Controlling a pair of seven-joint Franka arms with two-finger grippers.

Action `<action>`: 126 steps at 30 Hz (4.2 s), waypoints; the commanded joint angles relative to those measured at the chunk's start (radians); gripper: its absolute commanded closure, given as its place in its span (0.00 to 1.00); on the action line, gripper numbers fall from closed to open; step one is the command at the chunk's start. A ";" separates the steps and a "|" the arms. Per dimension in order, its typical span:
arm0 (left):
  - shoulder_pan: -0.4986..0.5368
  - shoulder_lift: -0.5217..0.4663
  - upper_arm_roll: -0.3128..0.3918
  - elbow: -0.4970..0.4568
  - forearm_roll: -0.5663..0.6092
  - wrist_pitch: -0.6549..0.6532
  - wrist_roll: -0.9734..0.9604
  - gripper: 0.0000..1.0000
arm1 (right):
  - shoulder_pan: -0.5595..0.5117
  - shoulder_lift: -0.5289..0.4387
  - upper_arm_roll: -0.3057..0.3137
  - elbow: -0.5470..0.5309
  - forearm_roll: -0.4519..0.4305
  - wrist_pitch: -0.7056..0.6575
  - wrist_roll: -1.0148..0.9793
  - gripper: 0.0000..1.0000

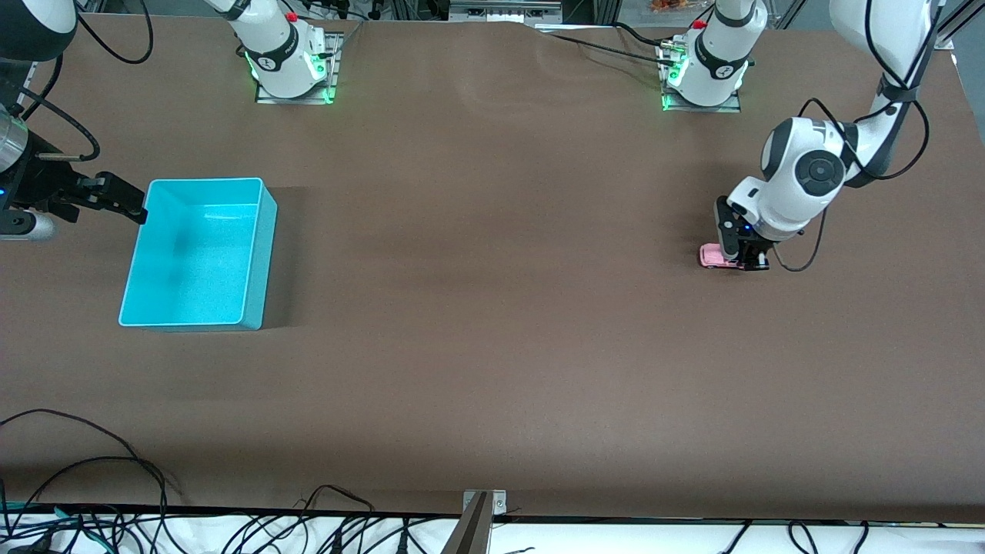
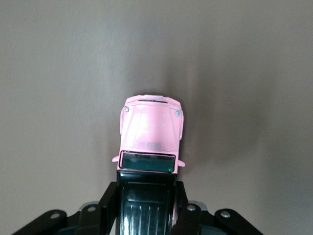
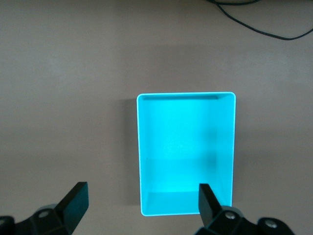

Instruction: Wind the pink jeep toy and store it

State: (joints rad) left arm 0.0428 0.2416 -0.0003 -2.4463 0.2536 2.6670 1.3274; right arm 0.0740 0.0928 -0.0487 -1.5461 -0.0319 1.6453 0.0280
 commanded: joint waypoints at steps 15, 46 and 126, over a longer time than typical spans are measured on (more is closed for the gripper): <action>0.212 0.105 -0.007 0.075 0.013 0.024 0.185 1.00 | 0.001 -0.002 0.000 0.006 -0.005 0.002 0.009 0.00; 0.437 0.140 -0.009 0.124 0.012 0.011 0.501 1.00 | 0.001 -0.002 0.000 0.006 -0.005 0.002 0.007 0.00; 0.364 0.094 -0.007 0.257 -0.086 -0.177 0.464 0.00 | 0.001 -0.002 0.000 0.006 -0.005 0.010 0.009 0.00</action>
State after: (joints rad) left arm 0.4399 0.3727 -0.0120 -2.2035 0.1963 2.5102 1.7636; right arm 0.0739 0.0929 -0.0487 -1.5461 -0.0319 1.6538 0.0280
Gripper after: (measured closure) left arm 0.000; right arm 0.000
